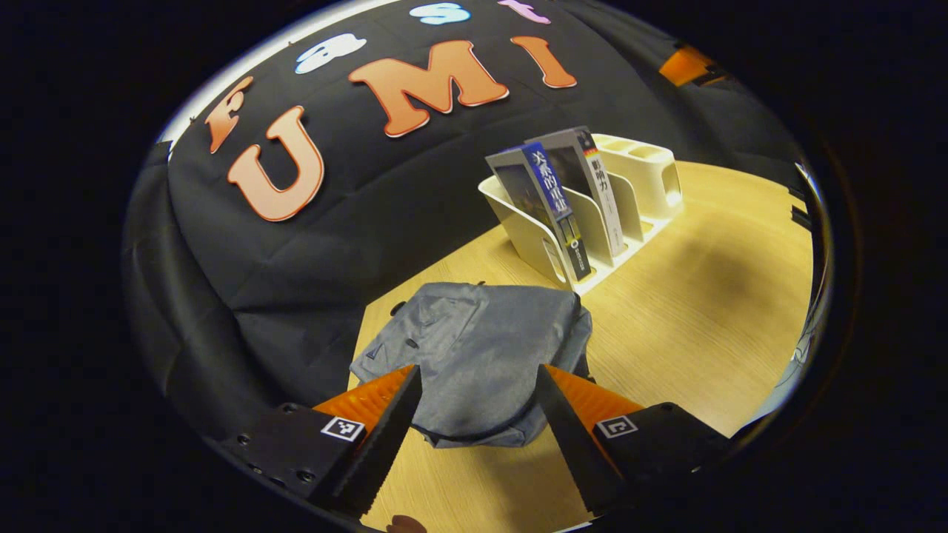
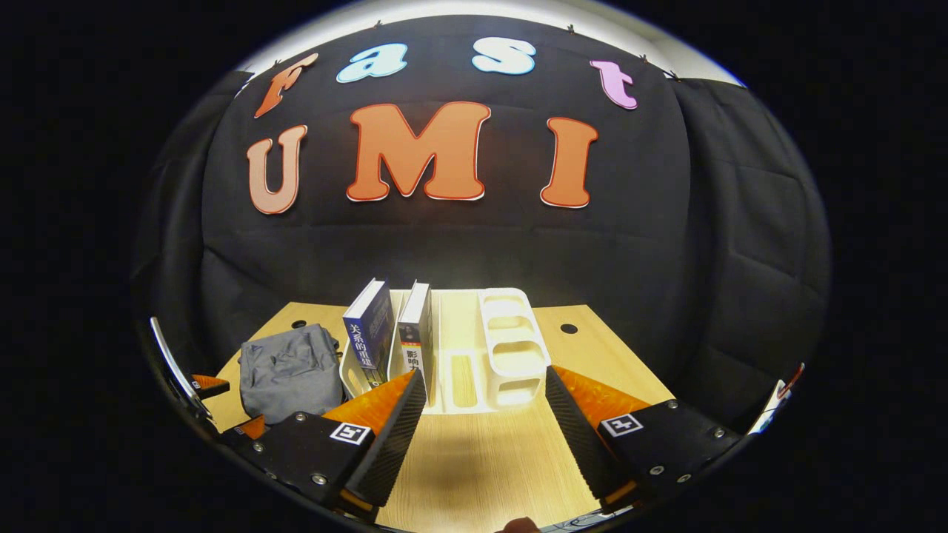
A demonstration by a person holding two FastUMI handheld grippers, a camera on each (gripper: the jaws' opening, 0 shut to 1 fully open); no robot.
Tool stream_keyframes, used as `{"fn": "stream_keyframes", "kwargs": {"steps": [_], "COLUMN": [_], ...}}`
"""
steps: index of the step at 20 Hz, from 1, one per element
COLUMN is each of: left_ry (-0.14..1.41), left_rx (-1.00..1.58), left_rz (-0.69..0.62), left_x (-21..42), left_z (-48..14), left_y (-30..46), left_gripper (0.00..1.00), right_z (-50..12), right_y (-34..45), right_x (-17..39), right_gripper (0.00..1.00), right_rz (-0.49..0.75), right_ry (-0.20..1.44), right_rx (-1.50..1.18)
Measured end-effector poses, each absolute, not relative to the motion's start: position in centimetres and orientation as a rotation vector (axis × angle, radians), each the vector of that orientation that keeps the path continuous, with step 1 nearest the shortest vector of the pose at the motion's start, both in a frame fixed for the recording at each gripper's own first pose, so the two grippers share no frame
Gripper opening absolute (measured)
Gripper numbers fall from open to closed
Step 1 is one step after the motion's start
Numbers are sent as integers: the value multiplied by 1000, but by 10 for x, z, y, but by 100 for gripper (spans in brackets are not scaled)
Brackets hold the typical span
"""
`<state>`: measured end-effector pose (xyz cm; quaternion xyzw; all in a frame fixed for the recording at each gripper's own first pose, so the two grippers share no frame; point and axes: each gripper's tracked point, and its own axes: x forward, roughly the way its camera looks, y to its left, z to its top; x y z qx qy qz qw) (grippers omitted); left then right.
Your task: Open the schoolbag, grab two books from the bookshelf and put them into the schoolbag.
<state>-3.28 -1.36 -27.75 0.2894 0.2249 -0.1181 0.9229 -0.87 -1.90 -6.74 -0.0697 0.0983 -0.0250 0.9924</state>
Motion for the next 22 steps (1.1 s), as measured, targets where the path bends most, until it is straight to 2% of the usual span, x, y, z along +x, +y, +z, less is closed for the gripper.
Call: {"fn": "stream_keyframes", "kwargs": {"steps": [6, 14, 15, 17, 19, 20, 22], "left_ry": [482, 599, 610, 614, 628, 628, 657], "left_rx": [663, 735, 742, 727, 727, 736, 742], "left_rz": [-317, -381, -368, -368, -354, -347, -368], "left_x": [-20, 9, 11, 15, 15, 17, 15], "left_z": [-307, -360, -358, -353, -345, -339, -327], "left_y": [-24, -26, -25, -27, -26, -24, -26], "left_gripper": [98, 100, 93, 51, 41, 26, 9], "right_z": [-76, -84, -86, -89, -90, -92, -94], "right_y": [-22, -48, -51, -56, -61, -61, -61], "right_x": [1, -1, -2, -4, -6, -7, -8], "right_gripper": [97, 97, 97, 97, 97, 97, 97], "right_rz": [-66, -129, -134, -143, -151, -152, -148], "right_ry": [237, 268, 275, 281, 282, 285, 290], "right_rx": [-102, -85, -74, -54, -49, -45, -34]}}
